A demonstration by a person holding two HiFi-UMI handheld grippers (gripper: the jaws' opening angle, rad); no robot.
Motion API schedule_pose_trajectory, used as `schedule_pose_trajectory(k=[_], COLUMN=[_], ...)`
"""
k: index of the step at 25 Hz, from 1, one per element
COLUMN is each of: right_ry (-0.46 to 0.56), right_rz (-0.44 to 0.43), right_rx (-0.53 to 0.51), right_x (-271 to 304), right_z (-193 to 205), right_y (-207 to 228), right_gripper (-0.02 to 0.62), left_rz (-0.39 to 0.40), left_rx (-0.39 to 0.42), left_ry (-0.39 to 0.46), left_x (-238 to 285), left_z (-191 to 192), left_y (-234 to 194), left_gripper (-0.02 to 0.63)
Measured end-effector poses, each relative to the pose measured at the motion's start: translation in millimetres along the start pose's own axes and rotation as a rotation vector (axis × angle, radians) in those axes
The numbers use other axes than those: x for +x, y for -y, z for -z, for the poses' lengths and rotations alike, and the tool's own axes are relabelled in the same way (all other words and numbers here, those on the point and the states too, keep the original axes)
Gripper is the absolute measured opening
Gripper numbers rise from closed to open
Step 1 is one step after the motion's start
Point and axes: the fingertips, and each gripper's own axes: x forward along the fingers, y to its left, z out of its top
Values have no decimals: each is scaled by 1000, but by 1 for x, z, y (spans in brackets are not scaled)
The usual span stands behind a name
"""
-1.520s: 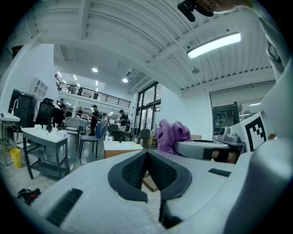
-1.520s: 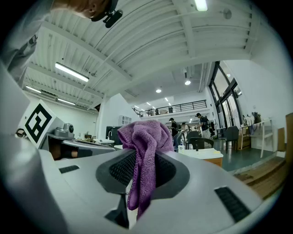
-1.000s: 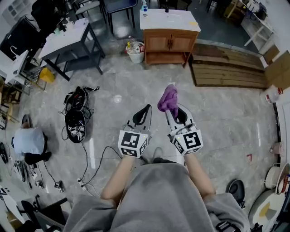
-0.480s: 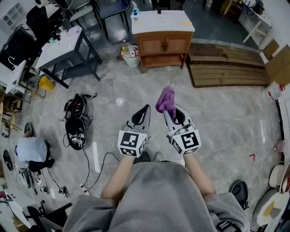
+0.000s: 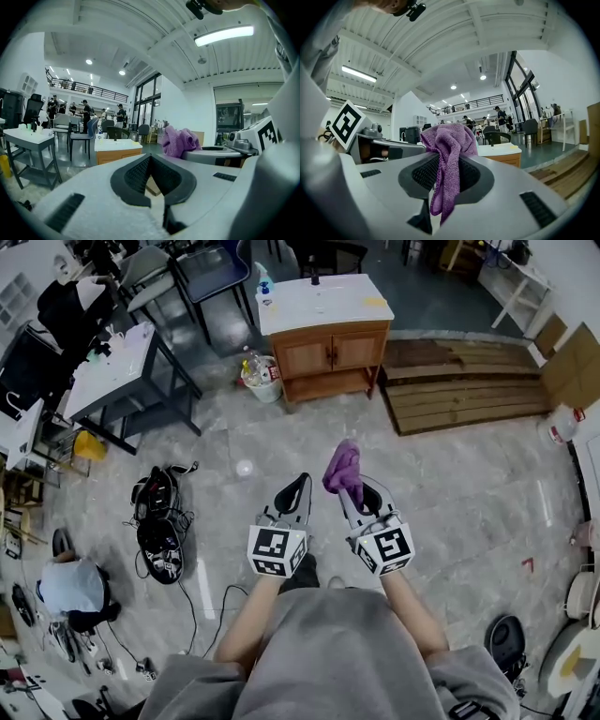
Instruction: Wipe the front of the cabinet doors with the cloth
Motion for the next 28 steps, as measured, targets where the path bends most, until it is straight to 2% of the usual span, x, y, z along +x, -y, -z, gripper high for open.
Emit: schedule_pose_trajectory(k=[17,28], right_ry=[-42,-63], right_rz=[137,203], right_rx=[26,18], right_x=[129,175], right_z=[3,8], right_y=[7,31], right_gripper=[77,77], left_rz=[118,182], left_rx=[-20,-53], left_ry=[-25,-42], left_x=[63,112], left_z=[-10,-5], left_y=[-120,-157], left_gripper=[6,8])
